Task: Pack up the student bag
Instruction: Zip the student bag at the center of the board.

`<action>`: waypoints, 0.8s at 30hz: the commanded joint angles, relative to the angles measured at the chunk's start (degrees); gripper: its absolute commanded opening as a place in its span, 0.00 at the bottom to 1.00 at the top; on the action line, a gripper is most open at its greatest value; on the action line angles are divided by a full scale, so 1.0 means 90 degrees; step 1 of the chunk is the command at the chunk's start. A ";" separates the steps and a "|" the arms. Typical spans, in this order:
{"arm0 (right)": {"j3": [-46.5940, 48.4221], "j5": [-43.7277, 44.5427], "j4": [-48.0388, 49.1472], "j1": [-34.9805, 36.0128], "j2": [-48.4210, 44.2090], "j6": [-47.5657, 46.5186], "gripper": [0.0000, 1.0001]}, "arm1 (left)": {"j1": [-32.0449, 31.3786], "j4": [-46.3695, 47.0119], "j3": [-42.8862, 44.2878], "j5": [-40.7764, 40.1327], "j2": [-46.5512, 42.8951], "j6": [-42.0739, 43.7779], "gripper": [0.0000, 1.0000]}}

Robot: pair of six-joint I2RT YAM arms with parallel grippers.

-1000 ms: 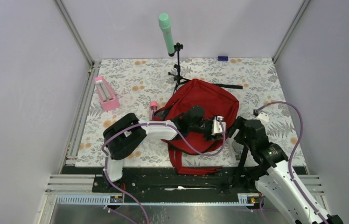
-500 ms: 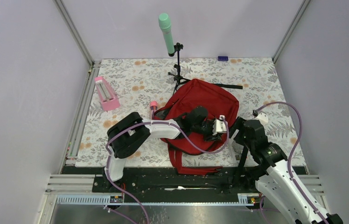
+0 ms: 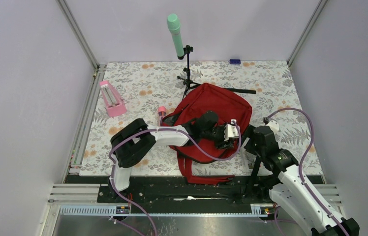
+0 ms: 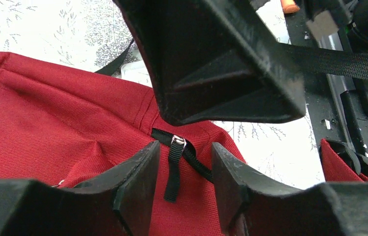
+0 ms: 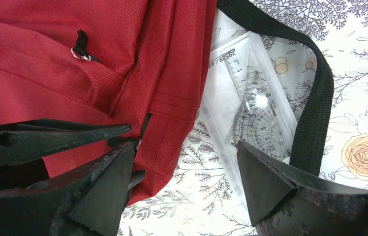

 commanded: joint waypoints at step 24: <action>-0.0152 -0.0201 0.0535 -0.0024 0.0172 0.0203 0.84 | 0.0206 -0.0576 0.0452 -0.0011 -0.0157 -0.0140 0.10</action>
